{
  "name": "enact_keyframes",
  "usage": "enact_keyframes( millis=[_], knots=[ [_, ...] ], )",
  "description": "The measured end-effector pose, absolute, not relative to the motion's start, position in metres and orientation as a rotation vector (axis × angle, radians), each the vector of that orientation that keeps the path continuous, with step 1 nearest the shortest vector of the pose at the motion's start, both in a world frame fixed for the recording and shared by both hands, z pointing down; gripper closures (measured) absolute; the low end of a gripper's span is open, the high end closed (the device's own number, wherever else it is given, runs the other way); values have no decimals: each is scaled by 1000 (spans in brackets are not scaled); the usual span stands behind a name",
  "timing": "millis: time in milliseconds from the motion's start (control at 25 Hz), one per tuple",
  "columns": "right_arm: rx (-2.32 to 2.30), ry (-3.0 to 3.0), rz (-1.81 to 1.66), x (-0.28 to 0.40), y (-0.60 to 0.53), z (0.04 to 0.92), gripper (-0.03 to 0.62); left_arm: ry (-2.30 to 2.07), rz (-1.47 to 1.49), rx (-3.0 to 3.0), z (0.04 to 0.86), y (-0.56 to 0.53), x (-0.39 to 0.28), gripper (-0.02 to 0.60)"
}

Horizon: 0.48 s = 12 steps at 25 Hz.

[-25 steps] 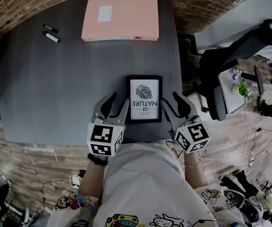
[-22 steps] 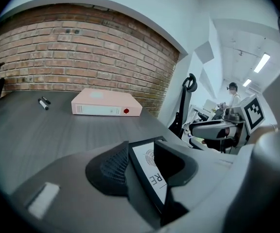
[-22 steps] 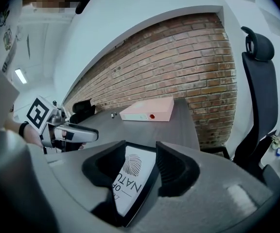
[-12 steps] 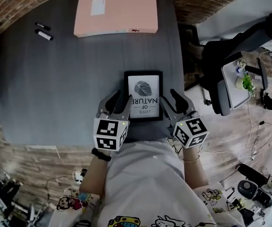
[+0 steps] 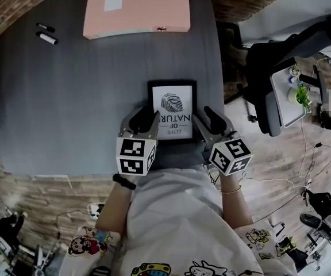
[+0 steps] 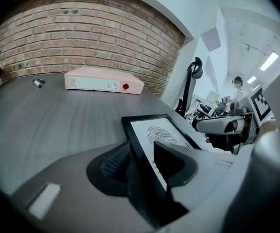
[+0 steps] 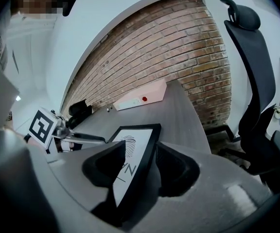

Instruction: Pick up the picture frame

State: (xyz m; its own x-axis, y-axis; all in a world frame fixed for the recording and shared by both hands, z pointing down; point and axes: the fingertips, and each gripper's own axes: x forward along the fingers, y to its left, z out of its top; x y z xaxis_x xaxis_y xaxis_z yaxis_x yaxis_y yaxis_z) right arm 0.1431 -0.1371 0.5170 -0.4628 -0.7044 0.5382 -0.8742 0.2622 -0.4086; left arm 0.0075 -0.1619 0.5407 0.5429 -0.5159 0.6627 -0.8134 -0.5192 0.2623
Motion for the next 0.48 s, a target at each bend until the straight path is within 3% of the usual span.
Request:
enact_keyframes(
  millis=[480],
  knots=[
    [1480, -2268, 1052, 144, -130, 524, 404, -1063, 760, 2195, 554, -161, 9, 454]
  ],
)
